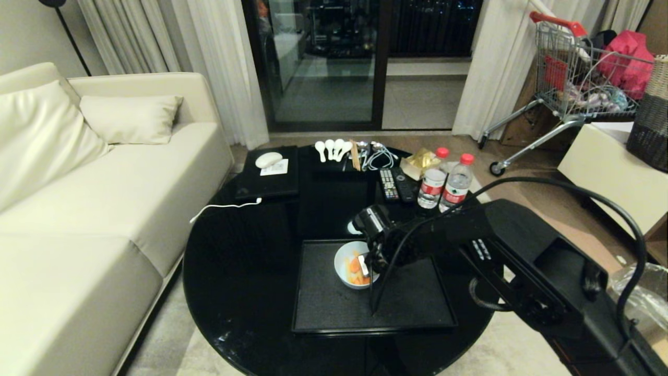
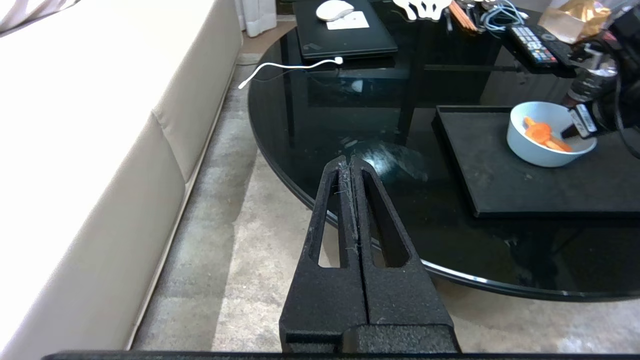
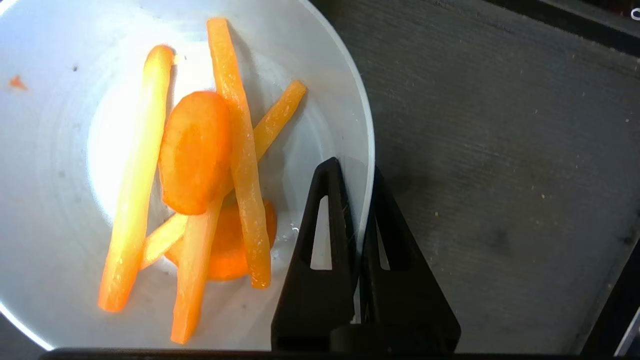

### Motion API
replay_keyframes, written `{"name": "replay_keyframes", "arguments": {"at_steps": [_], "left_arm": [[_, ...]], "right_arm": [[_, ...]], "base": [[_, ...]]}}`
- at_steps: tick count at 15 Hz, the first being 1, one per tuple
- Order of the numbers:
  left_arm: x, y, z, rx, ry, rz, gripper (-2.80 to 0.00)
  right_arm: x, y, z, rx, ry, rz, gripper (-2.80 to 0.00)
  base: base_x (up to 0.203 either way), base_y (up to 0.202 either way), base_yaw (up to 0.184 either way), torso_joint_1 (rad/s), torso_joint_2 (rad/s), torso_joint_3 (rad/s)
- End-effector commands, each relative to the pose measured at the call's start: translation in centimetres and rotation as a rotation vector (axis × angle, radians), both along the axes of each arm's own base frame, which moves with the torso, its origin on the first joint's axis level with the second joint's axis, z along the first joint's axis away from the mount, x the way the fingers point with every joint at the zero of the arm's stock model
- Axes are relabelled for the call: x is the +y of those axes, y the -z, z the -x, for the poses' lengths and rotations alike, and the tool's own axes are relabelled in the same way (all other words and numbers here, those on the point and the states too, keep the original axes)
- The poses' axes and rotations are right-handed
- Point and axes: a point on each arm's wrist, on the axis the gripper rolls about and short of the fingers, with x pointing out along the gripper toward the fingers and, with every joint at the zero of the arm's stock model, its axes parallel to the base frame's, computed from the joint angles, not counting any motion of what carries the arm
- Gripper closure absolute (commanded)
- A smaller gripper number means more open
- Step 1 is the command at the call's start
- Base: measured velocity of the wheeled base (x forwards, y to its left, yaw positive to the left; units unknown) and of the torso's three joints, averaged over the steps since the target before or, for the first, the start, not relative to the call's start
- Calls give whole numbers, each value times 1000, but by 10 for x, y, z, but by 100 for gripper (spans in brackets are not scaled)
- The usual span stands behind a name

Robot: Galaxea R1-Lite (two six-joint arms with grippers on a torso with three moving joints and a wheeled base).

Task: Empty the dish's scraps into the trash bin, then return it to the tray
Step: Pick up the bowl with leftover food

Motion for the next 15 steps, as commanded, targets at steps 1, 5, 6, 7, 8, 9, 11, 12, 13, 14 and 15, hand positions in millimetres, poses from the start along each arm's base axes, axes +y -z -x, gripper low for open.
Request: {"name": "replay_keyframes", "arguments": {"at_steps": [1,5,6,7,8,9,11,12,13,14,15], "left_arm": [[0,0,0,-1,0,1,0],[0,0,0,-1,0,1,0],[0,0,0,-1,0,1,0],[0,0,0,-1,0,1,0],[0,0,0,-1,0,1,0],[0,0,0,-1,0,1,0],[0,0,0,-1,0,1,0],[0,0,0,-1,0,1,0],[0,0,0,-1,0,1,0],[0,0,0,-1,0,1,0],[0,0,0,-1,0,1,0]], "right_arm": [[-2,-11,4,-6,15,-15,0],[-10,-30,11,-12,125,-83,0],[-12,-34,13,-10,165,-113,0],[-15,-38,14,-8,203,-140,0],[-18,-42,14,-9,234,-164,0],[-22,-47,15,-9,268,-190,0],[-32,-54,19,-6,318,-221,0],[-39,-59,19,-10,347,-238,0],[-47,-63,18,-12,383,-258,0],[-55,-69,17,-16,419,-280,0],[-64,-74,18,-18,455,-297,0]], "base": [[0,0,0,0,0,0],[0,0,0,0,0,0],[0,0,0,0,0,0],[0,0,0,0,0,0],[0,0,0,0,0,0],[0,0,0,0,0,0],[0,0,0,0,0,0],[0,0,0,0,0,0],[0,0,0,0,0,0],[0,0,0,0,0,0],[0,0,0,0,0,0]]}}
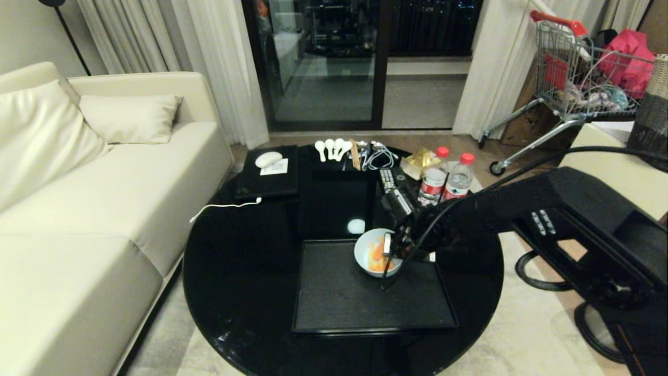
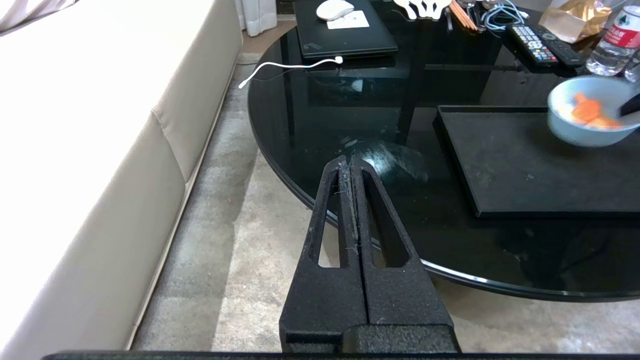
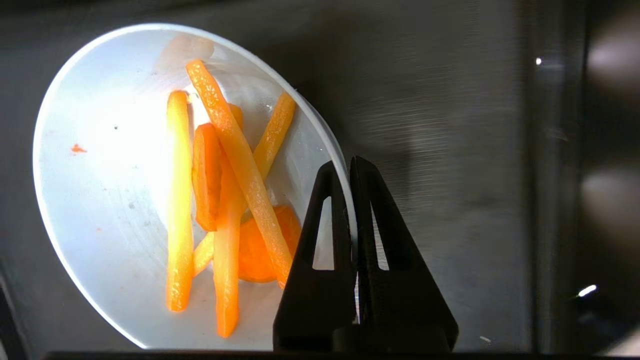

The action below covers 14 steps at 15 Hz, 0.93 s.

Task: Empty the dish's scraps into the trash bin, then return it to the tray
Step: Pick up the bowl with leftover food

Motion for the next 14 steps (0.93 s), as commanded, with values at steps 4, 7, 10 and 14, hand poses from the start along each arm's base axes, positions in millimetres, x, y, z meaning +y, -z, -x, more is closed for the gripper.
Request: {"name": "replay_keyframes", "arguments": {"at_steps": [4,7,10,14], "left_arm": [[0,0,0,-1,-1,1,0],[0,0,0,-1,-1,1,0],[0,0,0,-1,-1,1,0],[0,0,0,-1,-1,1,0]], "right_arm": [[-63,-44,25,-23,148,-50,0],[-99,-60,58,-60,195,-83,0],[-128,-82,103,-108,211,-132,0],[-159,-94,176,-129,208,-170,0]], "base": [[0,0,0,0,0,0],[0,0,0,0,0,0],[0,0,0,0,0,0],[0,0,0,0,0,0]]}}
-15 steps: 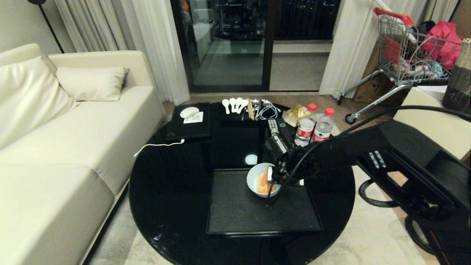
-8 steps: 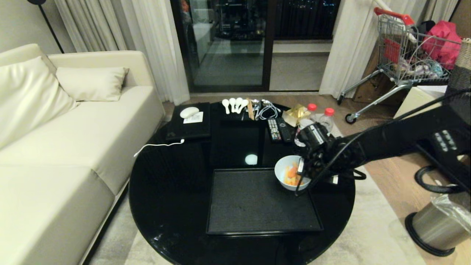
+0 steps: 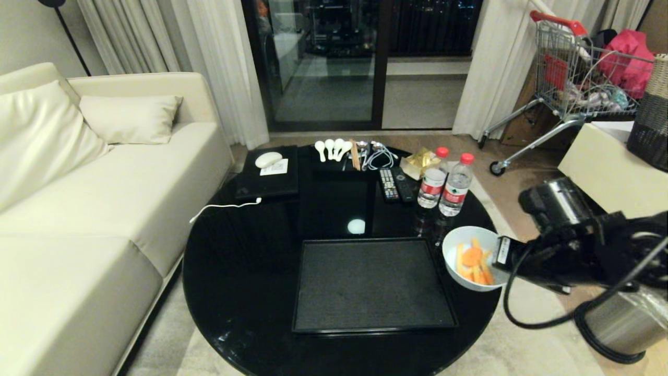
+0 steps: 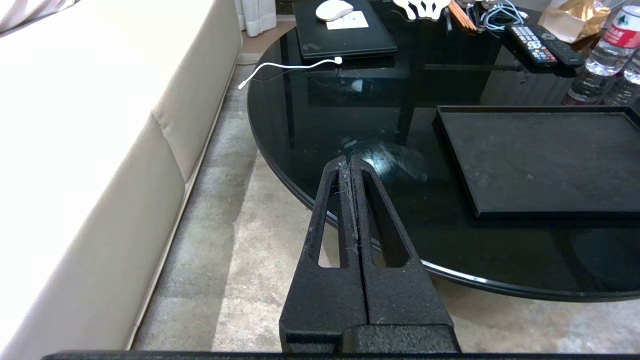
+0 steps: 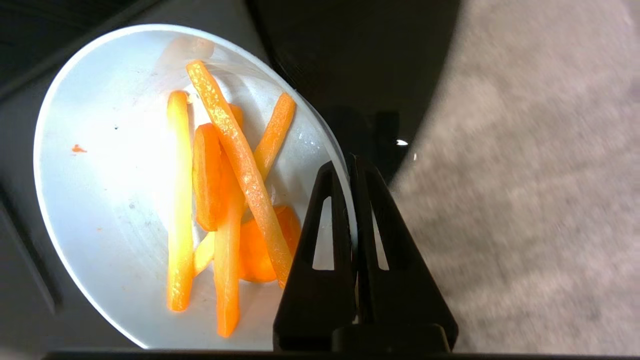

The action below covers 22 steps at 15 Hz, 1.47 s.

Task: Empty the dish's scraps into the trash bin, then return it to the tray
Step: Pick up the bowl with leftover food

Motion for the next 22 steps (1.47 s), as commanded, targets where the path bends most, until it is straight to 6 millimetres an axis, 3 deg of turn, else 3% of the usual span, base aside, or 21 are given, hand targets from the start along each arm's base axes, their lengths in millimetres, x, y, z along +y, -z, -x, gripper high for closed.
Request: {"name": "replay_keyframes", "arguments": {"at_steps": [1,4,8,22], "left_arm": [[0,0,0,-1,-1,1,0],[0,0,0,-1,-1,1,0],[0,0,0,-1,-1,1,0],[0,0,0,-1,-1,1,0]], "right_arm": [[-20,-19,57,-76,0,-36,0],[-38,-2,113,-51,-14,-45,0],[-48,18,145,-13,-17,-40,0],[-47,26,140,26,3,-8,0]], "base": [[0,0,0,0,0,0],[0,0,0,0,0,0],[0,0,0,0,0,0],[0,0,0,0,0,0]]}}
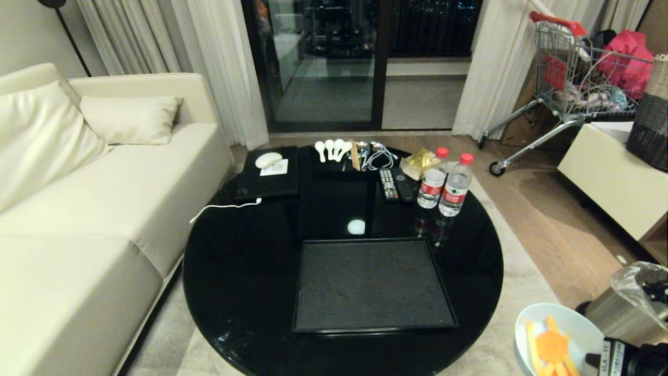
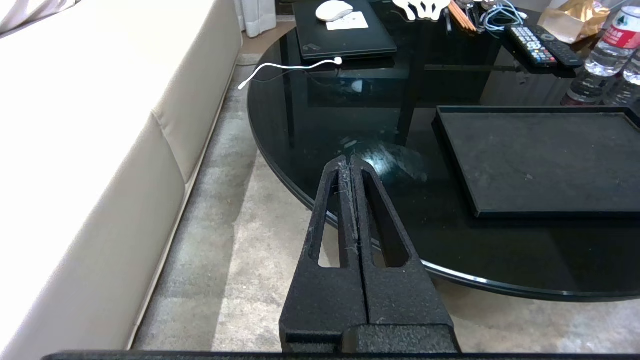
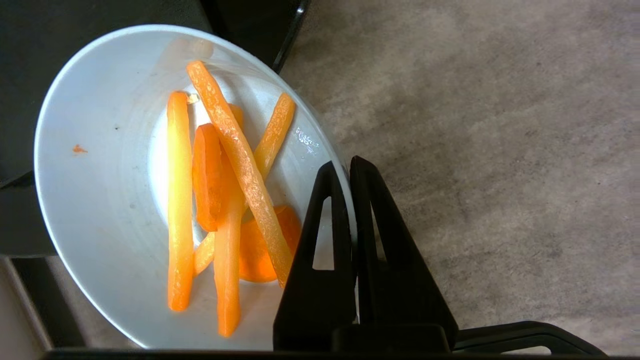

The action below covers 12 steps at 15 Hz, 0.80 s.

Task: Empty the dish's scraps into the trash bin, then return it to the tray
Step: Pick up the bowl with leftover food

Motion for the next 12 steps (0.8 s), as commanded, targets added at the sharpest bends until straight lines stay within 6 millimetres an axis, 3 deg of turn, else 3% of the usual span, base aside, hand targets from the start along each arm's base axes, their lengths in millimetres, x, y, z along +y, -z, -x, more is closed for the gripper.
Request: {"name": "replay_keyframes", "arguments": {"at_steps": [1,12], "left_arm": [[0,0,0,-1,0,1,0],[0,0,0,-1,0,1,0]], "right_arm": [[1,2,-4,15,6,8,0],[4,5,-12,16,9,7,0]], "base": [[0,0,0,0,0,0],[0,0,0,0,0,0]]}}
